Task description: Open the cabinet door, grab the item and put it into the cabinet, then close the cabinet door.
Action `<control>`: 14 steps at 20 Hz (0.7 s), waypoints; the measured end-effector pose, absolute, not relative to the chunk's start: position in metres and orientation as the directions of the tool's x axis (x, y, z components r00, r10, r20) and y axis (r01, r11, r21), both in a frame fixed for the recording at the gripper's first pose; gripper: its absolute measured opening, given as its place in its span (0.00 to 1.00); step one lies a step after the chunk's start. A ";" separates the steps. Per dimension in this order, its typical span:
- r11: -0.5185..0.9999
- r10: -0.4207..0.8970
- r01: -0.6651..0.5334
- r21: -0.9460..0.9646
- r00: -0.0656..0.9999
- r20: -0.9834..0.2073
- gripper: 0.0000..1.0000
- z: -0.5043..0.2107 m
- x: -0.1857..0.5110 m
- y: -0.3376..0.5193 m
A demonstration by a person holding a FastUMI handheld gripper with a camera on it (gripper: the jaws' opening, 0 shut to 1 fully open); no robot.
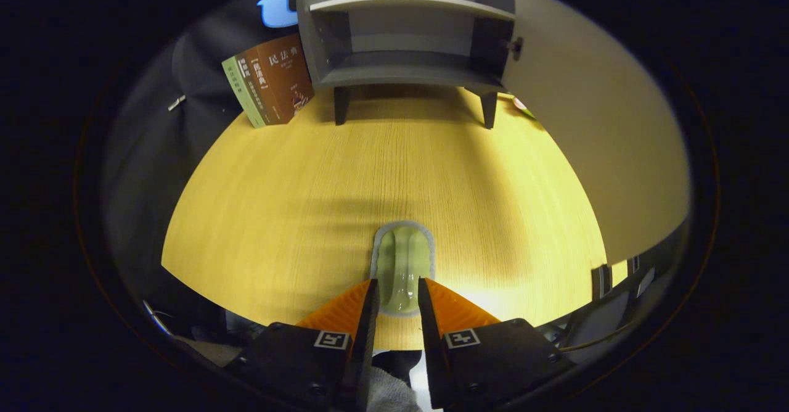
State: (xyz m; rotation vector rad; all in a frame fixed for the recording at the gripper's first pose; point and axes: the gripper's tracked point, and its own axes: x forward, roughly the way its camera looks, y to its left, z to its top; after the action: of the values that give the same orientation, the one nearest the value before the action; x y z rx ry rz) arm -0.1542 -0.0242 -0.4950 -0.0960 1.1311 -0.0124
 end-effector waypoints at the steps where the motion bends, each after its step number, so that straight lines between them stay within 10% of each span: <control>1: 0.994 -0.057 -0.061 -0.090 0.413 -0.909 0.42 -0.502 -0.150 -0.026; 9: 0.988 -0.073 -0.111 -0.110 0.295 -0.953 0.42 -0.551 -0.132 -0.032; 10: 0.988 -0.074 -0.109 -0.109 0.286 -0.955 0.24 -0.546 -0.136 -0.034; 14: 0.985 -0.053 -0.138 -0.099 0.307 -0.950 0.25 -0.550 -0.131 -0.033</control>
State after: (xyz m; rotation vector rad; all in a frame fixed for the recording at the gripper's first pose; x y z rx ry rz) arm -0.1309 -0.0326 -0.5497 -0.1733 1.2589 0.0566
